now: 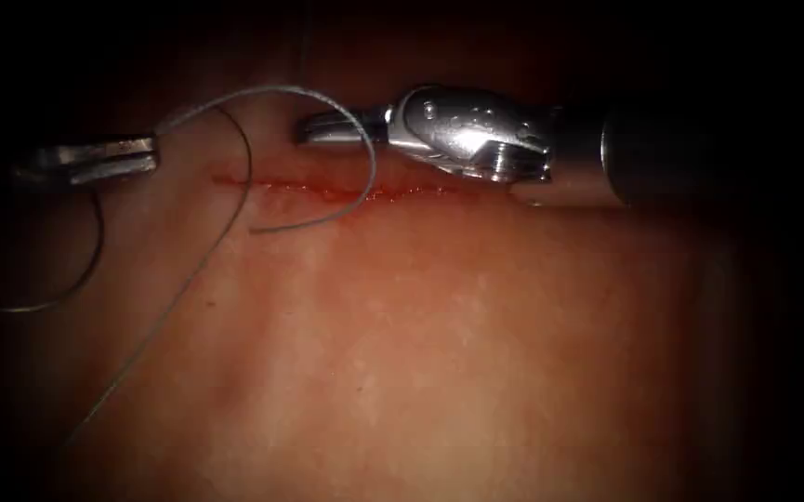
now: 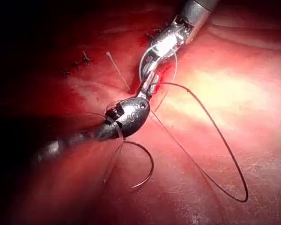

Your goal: Wound Closure

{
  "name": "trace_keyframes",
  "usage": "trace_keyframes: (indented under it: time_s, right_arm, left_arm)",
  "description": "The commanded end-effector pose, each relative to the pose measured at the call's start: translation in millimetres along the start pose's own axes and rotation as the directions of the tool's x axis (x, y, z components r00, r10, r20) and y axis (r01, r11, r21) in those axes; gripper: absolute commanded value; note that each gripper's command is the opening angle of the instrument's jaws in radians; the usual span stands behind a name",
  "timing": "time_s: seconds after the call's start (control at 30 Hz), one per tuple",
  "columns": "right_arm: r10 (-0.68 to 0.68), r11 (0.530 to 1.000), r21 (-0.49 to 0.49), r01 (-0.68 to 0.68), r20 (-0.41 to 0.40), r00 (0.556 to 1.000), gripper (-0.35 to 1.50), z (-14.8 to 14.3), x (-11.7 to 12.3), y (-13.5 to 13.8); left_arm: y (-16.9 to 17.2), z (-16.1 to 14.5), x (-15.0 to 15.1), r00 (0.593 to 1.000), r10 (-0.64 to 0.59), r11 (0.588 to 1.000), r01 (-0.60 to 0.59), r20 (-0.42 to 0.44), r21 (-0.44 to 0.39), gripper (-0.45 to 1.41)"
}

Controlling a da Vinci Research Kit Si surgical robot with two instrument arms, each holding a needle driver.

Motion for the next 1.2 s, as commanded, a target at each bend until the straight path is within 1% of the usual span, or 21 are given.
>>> trace_keyframes:
  time_s: [0.03,0.27,0.37,0.5,0.67,0.7,0.77,0.8,0.87,0.9,0.93,1.03,1.1,1.2]
  right_arm:
    - [-0.001,1.000,-0.001,0.001,-0.017,1.000,-0.35,0.9,0.7,0.3]
    - [0.012,1.000,-0.012,-0.012,-0.060,0.998,-0.35,1.0,2.0,0.0]
    - [0.012,1.000,-0.012,-0.013,-0.074,0.997,-0.35,1.8,2.5,-0.3]
    - [0.013,1.000,-0.013,-0.014,-0.085,0.996,-0.35,2.7,3.1,-0.7]
    - [0.016,1.000,-0.018,-0.018,-0.117,0.993,-0.35,3.4,4.0,-0.8]
    - [0.017,0.999,-0.025,-0.020,-0.125,0.992,-0.35,3.6,4.2,-0.7]
    - [0.015,0.997,-0.071,-0.026,-0.151,0.988,-0.35,4.1,4.4,-0.4]
    - [0.014,0.996,-0.084,-0.027,-0.153,0.988,-0.25,4.3,4.4,-0.3]
    - [0.012,0.993,-0.112,-0.030,-0.154,0.988,0.36,4.8,4.3,-0.1]
    - [0.012,0.991,-0.129,-0.031,-0.148,0.989,0.54,5.2,4.2,-0.1]
    - [0.011,0.990,-0.138,-0.031,-0.146,0.989,0.64,5.4,4.2,-0.1]
    - [0.008,0.988,-0.150,-0.029,-0.141,0.990,0.74,5.9,3.8,-0.1]
    - [0.006,0.988,-0.152,-0.027,-0.139,0.990,0.76,6.1,3.6,-0.2]
    - [0.004,0.988,-0.152,-0.022,-0.113,0.994,0.78,6.4,3.2,-0.4]
  left_arm:
    - [-0.2,0.9,-1.0,1.000,0.006,1.000,-0.006,0.016,-0.002,-0.45]
    - [1.2,2.1,-4.8,0.998,0.003,1.000,-0.002,0.058,-0.019,-0.45]
    - [2.0,2.8,-6.3,0.998,-0.004,1.000,0.005,0.071,-0.023,-0.45]
    - [2.7,3.7,-6.9,0.997,-0.006,1.000,0.009,0.082,-0.025,-0.45]
    - [3.5,4.6,-7.1,0.997,-0.006,0.999,0.009,0.078,-0.037,-0.45]
    - [3.8,4.9,-7.1,0.997,-0.004,0.999,0.007,0.077,-0.041,-0.45]
    - [4.5,5.4,-6.8,0.998,-0.001,0.999,0.005,0.070,-0.054,-0.45]
    - [4.7,5.5,-6.5,0.998,-0.002,0.998,0.006,0.069,-0.059,-0.45]
    - [5.2,5.9,-5.6,0.998,-0.004,0.998,0.009,0.061,-0.069,-0.45]
    - [5.4,6.0,-5.1,0.998,-0.006,0.997,0.011,0.061,-0.073,-0.45]
    - [5.5,6.2,-4.6,0.998,-0.009,0.997,0.013,0.059,-0.074,-0.45]
    - [5.7,6.6,-2.6,0.998,-0.025,0.996,0.029,0.050,-0.082,-0.45]
    - [5.6,6.7,-1.3,0.999,-0.027,0.996,0.030,0.045,-0.086,-0.45]
    - [5.1,6.6,0.5,0.999,-0.021,0.995,0.025,0.034,-0.095,-0.45]
